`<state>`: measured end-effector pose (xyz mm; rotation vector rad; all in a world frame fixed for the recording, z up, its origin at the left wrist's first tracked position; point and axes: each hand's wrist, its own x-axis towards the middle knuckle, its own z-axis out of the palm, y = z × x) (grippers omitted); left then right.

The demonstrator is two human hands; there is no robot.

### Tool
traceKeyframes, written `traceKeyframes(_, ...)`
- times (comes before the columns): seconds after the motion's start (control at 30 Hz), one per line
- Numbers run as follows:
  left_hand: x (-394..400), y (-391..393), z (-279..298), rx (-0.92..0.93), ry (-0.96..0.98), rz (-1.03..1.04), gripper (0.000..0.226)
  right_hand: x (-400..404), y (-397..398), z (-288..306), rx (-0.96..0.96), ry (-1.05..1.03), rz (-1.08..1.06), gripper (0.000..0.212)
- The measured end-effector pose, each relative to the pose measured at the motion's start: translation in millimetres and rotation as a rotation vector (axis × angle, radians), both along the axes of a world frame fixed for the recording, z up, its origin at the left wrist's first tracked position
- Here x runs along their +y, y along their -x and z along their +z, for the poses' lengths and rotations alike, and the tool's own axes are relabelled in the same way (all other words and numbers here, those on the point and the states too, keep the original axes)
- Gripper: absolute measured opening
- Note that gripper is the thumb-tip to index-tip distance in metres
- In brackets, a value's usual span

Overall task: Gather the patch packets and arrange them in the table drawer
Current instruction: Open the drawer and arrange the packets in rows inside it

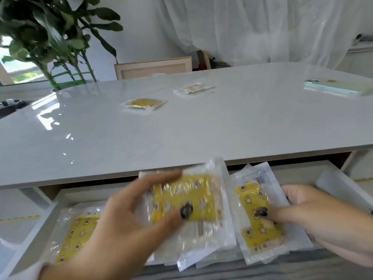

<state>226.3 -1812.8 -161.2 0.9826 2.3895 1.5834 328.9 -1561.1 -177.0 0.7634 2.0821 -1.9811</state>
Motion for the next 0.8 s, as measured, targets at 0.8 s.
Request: traceKeyframes(0.8, -1.0, 30.4, -55.9, -0.498, 0.074, 0.065, 0.033, -21.0, 47.9, -17.6, -0.001, -1.441, 0.391, 0.063)
